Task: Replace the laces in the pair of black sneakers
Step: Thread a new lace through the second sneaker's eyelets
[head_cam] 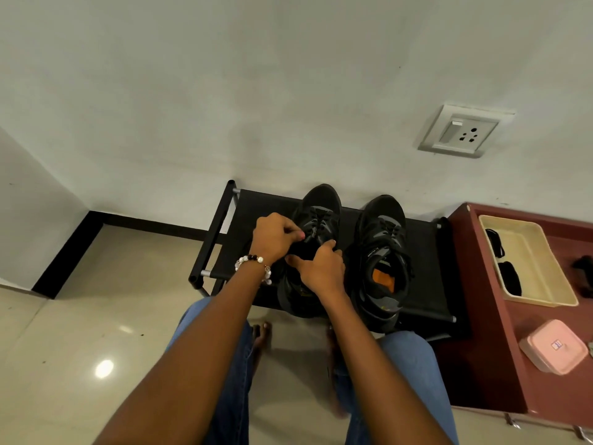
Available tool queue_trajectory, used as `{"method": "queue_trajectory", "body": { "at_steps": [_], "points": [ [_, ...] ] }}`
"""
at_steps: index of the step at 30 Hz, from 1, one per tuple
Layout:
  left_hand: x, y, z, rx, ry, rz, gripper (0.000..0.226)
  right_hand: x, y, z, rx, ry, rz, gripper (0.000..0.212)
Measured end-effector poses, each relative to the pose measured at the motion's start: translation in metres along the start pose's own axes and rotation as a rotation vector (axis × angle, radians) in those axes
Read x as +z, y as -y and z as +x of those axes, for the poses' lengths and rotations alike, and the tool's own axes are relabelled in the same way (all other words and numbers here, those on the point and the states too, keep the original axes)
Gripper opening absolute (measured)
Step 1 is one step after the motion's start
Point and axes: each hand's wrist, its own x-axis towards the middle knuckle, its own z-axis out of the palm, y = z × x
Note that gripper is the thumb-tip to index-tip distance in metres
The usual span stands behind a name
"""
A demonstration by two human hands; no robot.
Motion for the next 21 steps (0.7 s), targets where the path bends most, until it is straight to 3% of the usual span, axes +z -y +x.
{"method": "queue_trajectory", "body": {
  "at_steps": [6,10,12,15,17,21],
  "points": [
    [0.003,0.005,0.003,-0.009,-0.039,-0.030,0.009,0.000,-0.004,0.000,-0.013,-0.001,0.038,0.112],
    [-0.001,0.005,0.007,0.063,0.029,0.082,0.013,-0.003,-0.005,0.002,-0.032,0.006,0.053,0.105],
    [-0.003,0.003,0.011,0.090,0.087,0.189,0.018,-0.004,-0.007,0.003,-0.046,-0.009,0.045,0.091],
    [-0.008,-0.004,0.018,0.019,0.112,0.341,0.026,-0.009,-0.012,0.007,-0.054,-0.064,0.048,0.044],
    [-0.012,-0.008,0.023,-0.049,0.094,0.261,0.032,-0.013,-0.015,0.007,-0.059,-0.082,0.062,0.023],
    [-0.031,-0.029,0.022,-0.173,0.050,-0.181,0.028,-0.018,-0.015,0.005,-0.066,-0.081,0.072,0.021]
  ]
}}
